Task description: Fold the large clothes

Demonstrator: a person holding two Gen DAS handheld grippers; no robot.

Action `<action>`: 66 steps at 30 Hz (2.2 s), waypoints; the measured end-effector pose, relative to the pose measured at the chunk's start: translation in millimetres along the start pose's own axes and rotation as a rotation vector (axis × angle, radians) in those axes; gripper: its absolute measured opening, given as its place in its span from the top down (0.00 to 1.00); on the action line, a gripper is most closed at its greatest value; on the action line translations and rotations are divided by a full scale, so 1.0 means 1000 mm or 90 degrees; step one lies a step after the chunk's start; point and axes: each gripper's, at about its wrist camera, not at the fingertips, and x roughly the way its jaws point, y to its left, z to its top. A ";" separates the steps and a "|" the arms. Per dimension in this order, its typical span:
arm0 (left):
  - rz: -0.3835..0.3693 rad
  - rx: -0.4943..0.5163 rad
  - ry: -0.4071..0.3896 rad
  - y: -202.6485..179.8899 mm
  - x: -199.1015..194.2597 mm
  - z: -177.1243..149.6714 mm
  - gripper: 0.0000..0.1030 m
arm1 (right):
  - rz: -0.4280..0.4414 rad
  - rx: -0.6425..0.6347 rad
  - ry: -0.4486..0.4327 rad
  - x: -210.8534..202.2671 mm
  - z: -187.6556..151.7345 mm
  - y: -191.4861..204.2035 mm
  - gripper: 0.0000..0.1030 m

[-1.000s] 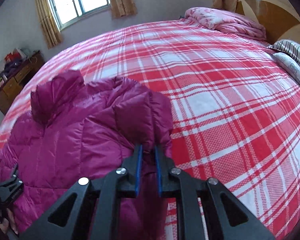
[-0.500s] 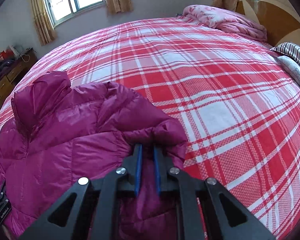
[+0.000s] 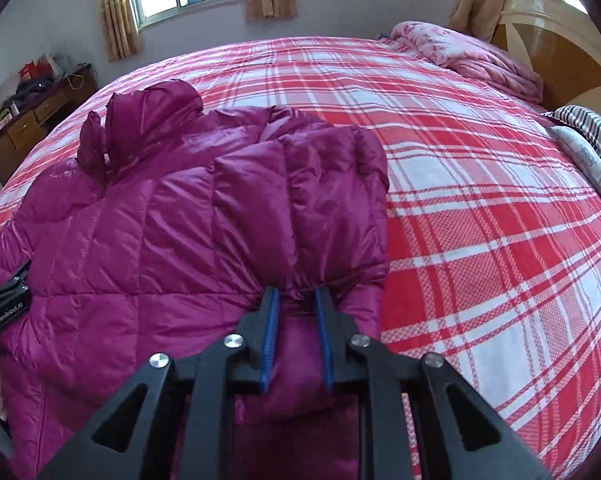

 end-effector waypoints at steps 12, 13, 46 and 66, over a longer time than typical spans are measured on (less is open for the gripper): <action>0.008 0.005 -0.003 -0.003 -0.001 -0.001 0.01 | 0.006 -0.038 -0.029 -0.055 -0.012 0.048 0.35; 0.005 0.003 -0.002 -0.002 0.000 -0.001 0.01 | 0.017 -0.041 -0.026 -0.052 -0.014 0.054 0.38; 0.097 -0.133 0.041 0.271 -0.072 -0.156 0.01 | 0.012 -0.057 -0.041 -0.027 -0.039 0.069 0.42; 0.076 -0.125 0.041 0.276 -0.099 -0.167 0.82 | 0.015 -0.055 -0.044 -0.029 -0.039 0.067 0.39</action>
